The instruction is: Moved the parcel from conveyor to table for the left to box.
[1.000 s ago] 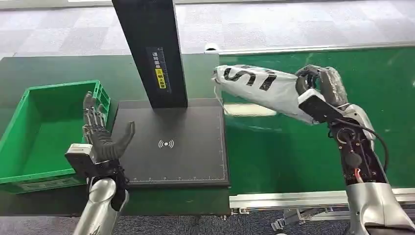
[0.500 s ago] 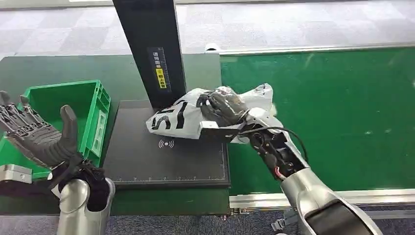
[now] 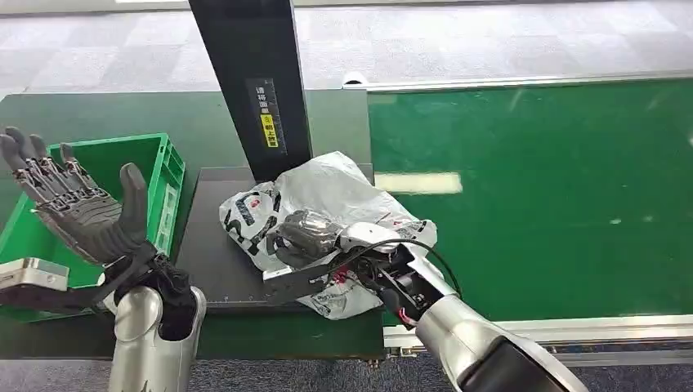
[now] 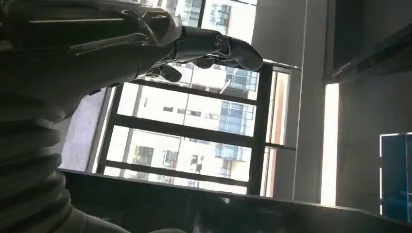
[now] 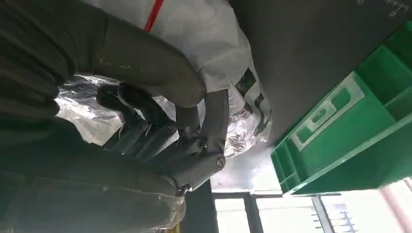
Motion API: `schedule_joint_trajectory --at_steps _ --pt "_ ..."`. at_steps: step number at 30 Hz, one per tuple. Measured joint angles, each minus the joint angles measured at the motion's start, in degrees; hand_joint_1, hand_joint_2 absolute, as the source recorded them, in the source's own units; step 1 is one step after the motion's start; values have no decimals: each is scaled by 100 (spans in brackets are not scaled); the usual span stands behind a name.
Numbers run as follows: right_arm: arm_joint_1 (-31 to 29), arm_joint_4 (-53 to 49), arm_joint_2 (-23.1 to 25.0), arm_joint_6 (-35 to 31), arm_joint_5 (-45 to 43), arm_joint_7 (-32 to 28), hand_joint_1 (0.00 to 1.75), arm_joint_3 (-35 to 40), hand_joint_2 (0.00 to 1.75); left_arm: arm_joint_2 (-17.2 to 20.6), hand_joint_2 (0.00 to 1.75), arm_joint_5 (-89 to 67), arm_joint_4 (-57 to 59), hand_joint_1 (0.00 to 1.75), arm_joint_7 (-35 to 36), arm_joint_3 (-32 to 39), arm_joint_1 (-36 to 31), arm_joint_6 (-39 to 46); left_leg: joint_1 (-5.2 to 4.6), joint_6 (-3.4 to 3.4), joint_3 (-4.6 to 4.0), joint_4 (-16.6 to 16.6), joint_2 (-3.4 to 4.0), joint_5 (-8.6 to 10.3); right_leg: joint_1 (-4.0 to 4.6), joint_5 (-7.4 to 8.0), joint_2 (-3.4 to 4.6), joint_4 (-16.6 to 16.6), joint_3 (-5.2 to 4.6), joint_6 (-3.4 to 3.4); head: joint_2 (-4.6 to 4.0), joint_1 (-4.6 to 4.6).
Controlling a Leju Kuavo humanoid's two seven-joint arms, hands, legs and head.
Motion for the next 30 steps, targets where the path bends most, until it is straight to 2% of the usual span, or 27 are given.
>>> schedule_joint_trajectory --at_steps 1,2,8,14,20,30 --pt "2 31 4 13 -76 13 145 11 175 -4 175 63 31 0 0 0 -6 -94 0 0 0 0 0 0 0 0 0 0 0 0 -2 -2" --pt "2 51 4 15 -138 51 0 18 175 -13 175 110 59 0 0 2 -6 -178 0 0 0 0 0 0 0 0 0 0 0 0 0 0" --pt "-3 162 -46 -112 -871 190 0 -179 175 -59 175 153 166 0 0 13 8 -333 0 0 0 0 -1 0 0 0 0 0 1 0 -2 0" --pt "-12 173 -125 -101 -1818 -110 0 -858 175 -61 175 144 210 0 0 28 44 -407 0 0 0 1 0 0 0 0 0 0 0 0 -2 0" --pt "-3 90 -197 360 -2891 -393 0 -1695 175 -63 175 131 313 0 0 70 44 -536 0 0 0 1 -2 0 0 0 1 0 0 0 -2 0" --pt "312 -663 -459 284 -3802 -487 0 -2658 175 59 175 168 868 0 2 -50 29 -1113 -1 0 0 2 -6 -1 -1 0 -1 -1 -2 0 -2 0"
